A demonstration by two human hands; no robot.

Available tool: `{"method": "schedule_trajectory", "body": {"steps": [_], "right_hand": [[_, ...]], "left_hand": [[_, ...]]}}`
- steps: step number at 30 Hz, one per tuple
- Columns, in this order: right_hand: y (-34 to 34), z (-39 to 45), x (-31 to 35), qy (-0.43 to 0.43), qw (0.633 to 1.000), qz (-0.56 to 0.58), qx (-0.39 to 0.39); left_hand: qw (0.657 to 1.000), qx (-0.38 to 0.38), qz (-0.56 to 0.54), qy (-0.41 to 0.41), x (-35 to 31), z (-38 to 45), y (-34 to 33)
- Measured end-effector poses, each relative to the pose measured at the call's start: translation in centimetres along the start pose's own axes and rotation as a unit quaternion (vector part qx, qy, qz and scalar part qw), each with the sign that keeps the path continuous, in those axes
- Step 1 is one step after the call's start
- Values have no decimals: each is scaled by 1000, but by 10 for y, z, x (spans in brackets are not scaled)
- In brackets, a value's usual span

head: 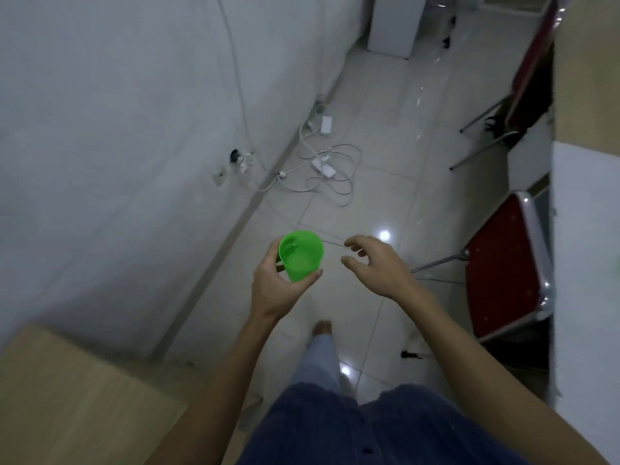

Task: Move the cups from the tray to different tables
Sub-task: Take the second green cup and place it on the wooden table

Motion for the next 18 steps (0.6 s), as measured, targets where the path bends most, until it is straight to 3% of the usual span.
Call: {"method": "schedule_trajectory", "body": {"steps": [11, 18], "right_hand": [[169, 176, -87, -100, 984, 47, -141], [276, 264, -139, -144, 960, 80, -226]], "left_hand": [[978, 156, -3, -140, -78, 254, -164], [953, 242, -10, -182, -145, 400, -274]]}}
Point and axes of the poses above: each hand's wrist, its own z-axis towards the middle knuckle, its own y-axis out of the back of the hand, x = y × z, the point moved 4 cm from there along z, towards the middle knuckle, and after that the axes turned 12 degrees about z, right-handed, at the moved point
